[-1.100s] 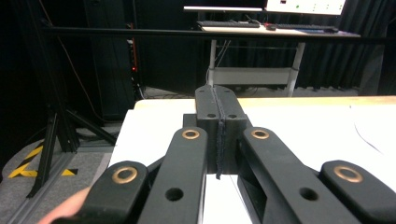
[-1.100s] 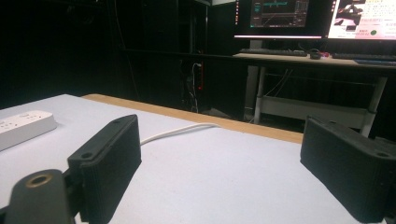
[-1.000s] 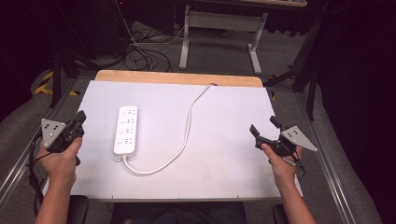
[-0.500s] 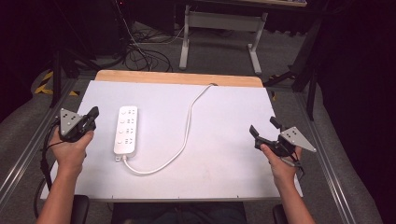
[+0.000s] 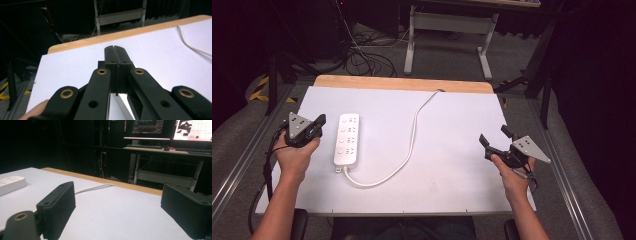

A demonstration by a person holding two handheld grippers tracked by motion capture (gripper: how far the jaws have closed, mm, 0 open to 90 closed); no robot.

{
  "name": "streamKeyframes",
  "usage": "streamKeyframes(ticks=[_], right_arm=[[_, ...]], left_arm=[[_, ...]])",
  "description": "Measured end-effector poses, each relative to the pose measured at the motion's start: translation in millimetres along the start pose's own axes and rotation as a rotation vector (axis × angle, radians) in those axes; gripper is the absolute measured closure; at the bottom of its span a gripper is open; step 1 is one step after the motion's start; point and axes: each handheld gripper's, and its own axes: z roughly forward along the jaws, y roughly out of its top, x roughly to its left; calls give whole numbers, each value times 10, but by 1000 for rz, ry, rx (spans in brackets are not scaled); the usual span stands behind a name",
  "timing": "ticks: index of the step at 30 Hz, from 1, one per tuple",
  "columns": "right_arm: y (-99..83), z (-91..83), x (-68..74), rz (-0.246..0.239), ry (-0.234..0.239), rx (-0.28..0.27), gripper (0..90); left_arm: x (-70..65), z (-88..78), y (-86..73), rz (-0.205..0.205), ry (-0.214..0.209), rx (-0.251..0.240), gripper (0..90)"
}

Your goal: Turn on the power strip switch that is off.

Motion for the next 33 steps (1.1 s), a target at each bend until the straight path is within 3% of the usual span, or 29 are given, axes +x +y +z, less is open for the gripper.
streamKeyframes(ticks=[11,22,26,33], right_arm=[[1,16,14,-3,0,0,132],[-1,12,20,-6,0,4,134],[-1,17,18,-3,2,4,134],[0,23,13,-2,0,3,133]], left_arm=[[-69,368,-22,61,-57,120,899],[-104,464,-67,81,-102,197,898],[-117,547,-105,109,-117,279,898],[-112,650,-137,109,-126,346,898]])
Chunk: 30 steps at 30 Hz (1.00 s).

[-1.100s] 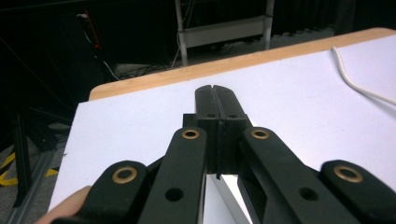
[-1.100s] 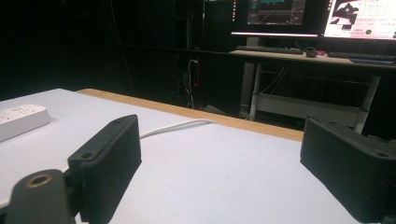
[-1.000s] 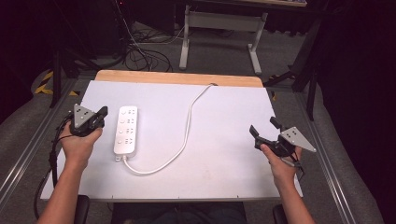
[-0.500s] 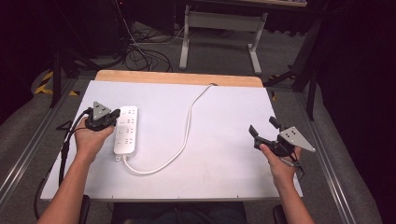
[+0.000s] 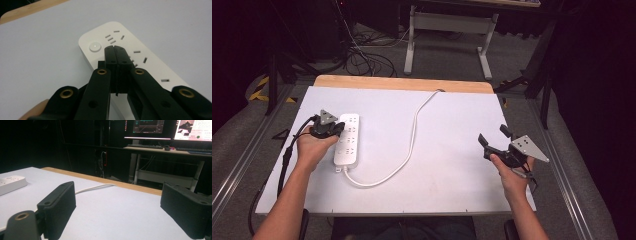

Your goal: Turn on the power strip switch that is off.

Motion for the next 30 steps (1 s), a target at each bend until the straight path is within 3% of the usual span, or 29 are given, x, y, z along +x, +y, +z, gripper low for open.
streamKeyframes(ticks=[4,8,20,30], right_arm=[[-1,1,0,-1,1,0,134],[1,-7,3,1,0,-3,134],[8,-17,-3,3,2,-6,133],[16,-28,1,1,1,-10,134]], left_arm=[[13,14,-9,0,0,11,898],[-3,26,-10,-12,-28,8,898],[-31,36,-11,-19,-16,18,899],[-30,46,-11,-65,-17,23,900]])
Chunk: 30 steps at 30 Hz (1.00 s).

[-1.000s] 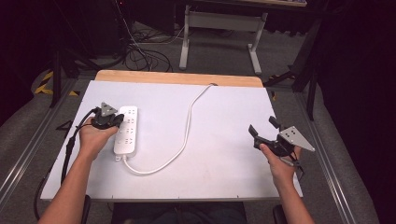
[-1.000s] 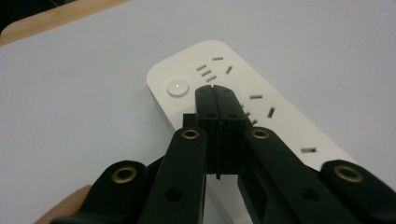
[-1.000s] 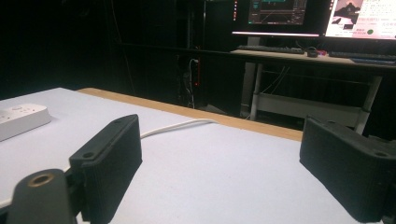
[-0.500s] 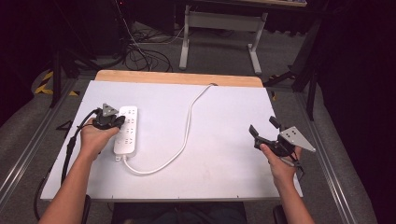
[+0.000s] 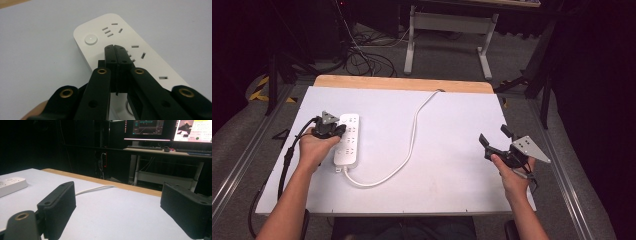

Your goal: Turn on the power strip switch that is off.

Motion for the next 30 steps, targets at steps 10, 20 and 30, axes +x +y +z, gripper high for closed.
streamKeyframes(ticks=[10,20,30], right_arm=[[11,-19,-8,-3,-4,-11,134],[14,-19,-4,-2,-4,-14,140],[17,-19,0,-5,-5,-15,140]], left_arm=[[-25,4,1,-16,21,6,900],[-33,6,20,-11,26,20,900],[-12,15,48,-4,24,44,900]])
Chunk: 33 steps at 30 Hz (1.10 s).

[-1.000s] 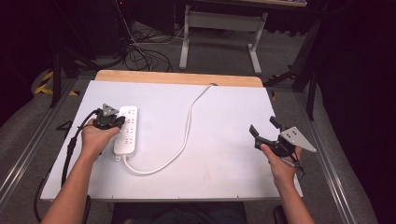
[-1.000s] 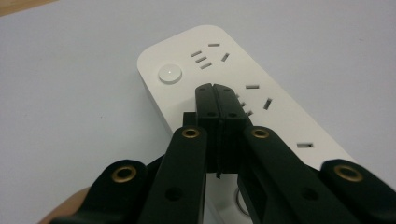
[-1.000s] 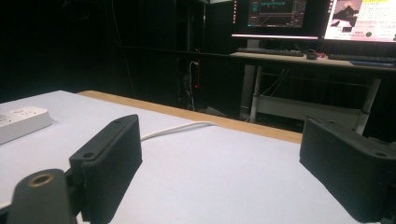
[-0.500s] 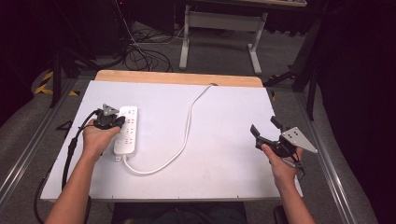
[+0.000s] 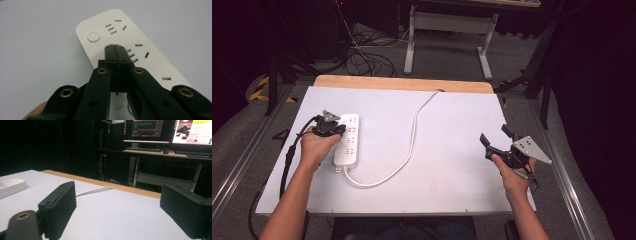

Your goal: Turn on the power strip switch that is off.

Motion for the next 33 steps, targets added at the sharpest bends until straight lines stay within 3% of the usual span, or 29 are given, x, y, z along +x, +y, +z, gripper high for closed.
streamKeyframes(ticks=[33], right_arm=[[14,-33,26,2,-2,1,144]], left_arm=[[10,-12,-10,-9,-6,-5,900]])
